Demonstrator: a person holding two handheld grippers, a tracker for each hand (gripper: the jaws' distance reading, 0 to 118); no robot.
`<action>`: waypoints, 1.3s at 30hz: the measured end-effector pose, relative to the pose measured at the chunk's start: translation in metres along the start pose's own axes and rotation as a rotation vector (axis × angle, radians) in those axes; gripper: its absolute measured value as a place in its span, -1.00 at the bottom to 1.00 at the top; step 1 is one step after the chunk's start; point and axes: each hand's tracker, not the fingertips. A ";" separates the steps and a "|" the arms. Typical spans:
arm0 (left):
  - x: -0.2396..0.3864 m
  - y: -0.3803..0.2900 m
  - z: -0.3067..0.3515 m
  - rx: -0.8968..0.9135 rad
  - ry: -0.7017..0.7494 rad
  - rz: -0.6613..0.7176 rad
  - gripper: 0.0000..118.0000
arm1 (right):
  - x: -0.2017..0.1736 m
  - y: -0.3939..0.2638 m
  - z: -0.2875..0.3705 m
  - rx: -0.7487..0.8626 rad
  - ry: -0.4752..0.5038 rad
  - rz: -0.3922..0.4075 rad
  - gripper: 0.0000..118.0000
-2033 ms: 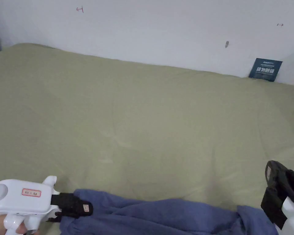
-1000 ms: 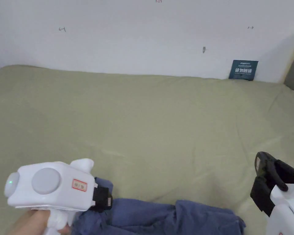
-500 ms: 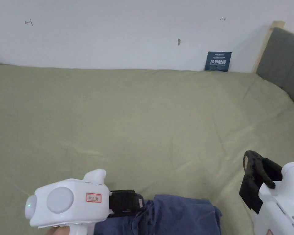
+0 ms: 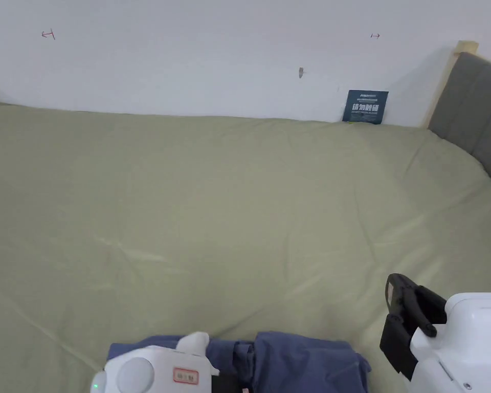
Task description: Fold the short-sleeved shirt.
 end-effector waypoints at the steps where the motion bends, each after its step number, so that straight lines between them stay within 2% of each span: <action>1: -0.003 -0.002 -0.013 -0.018 0.025 -0.001 -1.00 | 0.000 0.000 0.001 -0.005 -0.001 0.003 -0.95; 4: 0.001 -0.003 0.002 0.026 -0.007 0.009 -1.00 | 0.001 0.000 0.003 -0.011 -0.006 0.010 -0.95; 6: 0.010 0.000 0.025 0.059 0.036 -0.024 -1.00 | -0.001 0.000 0.002 -0.008 -0.004 0.011 -0.95; 9: 0.021 0.005 0.082 0.120 -0.003 -0.078 -1.00 | -0.008 0.001 -0.003 -0.007 0.013 0.010 -0.95; 12: 0.010 0.004 0.141 0.214 0.072 -0.119 -1.00 | -0.019 0.001 -0.006 -0.006 0.041 0.008 -0.95; 18: -0.056 0.009 0.202 0.275 0.237 0.043 -1.00 | -0.038 -0.003 -0.015 -0.025 0.087 0.019 -0.95; 21: -0.083 0.012 0.203 0.213 0.140 0.070 -0.94 | -0.044 -0.004 -0.018 -0.037 0.096 0.032 -0.95; 22: -0.090 0.012 0.201 0.209 0.088 0.066 -0.52 | -0.045 -0.005 -0.019 -0.040 0.096 0.035 -0.95; 24: -0.098 0.014 0.189 0.180 0.008 0.097 0.95 | -0.047 -0.004 -0.021 -0.045 0.098 0.034 -0.95; 25: -0.100 0.016 0.181 0.150 -0.013 0.114 0.99 | -0.048 -0.004 -0.021 -0.048 0.098 0.034 -0.95; 27: -0.106 0.020 0.169 0.125 -0.090 0.145 0.96 | -0.048 -0.004 -0.022 -0.053 0.097 0.043 -0.95; 30: -0.115 0.026 0.140 0.083 -0.078 0.151 0.95 | -0.047 -0.004 -0.022 -0.056 0.095 0.049 -0.95; 33: -0.115 0.032 0.136 0.084 -0.134 0.150 0.94 | -0.044 -0.003 -0.021 -0.056 0.085 0.054 -0.95; 34: -0.113 0.035 0.138 0.081 -0.160 0.174 0.81 | -0.043 -0.002 -0.021 -0.056 0.084 0.052 -0.95; 35: -0.114 0.036 0.137 0.069 -0.207 0.179 0.45 | -0.042 -0.002 -0.021 -0.055 0.081 0.050 -0.95; 36: -0.112 0.035 0.138 0.051 -0.222 0.176 -0.60 | -0.041 -0.002 -0.021 -0.053 0.079 0.049 -0.95; 37: -0.109 0.034 0.132 0.046 -0.129 0.176 -0.79 | -0.041 -0.002 -0.022 -0.052 0.078 0.047 -0.95; 38: -0.108 0.032 0.124 0.040 -0.032 0.169 -0.79 | -0.040 -0.001 -0.021 -0.050 0.077 0.043 -0.95; 39: -0.109 0.029 0.122 0.044 -0.046 0.172 -0.79 | -0.039 -0.001 -0.021 -0.048 0.078 0.039 -0.95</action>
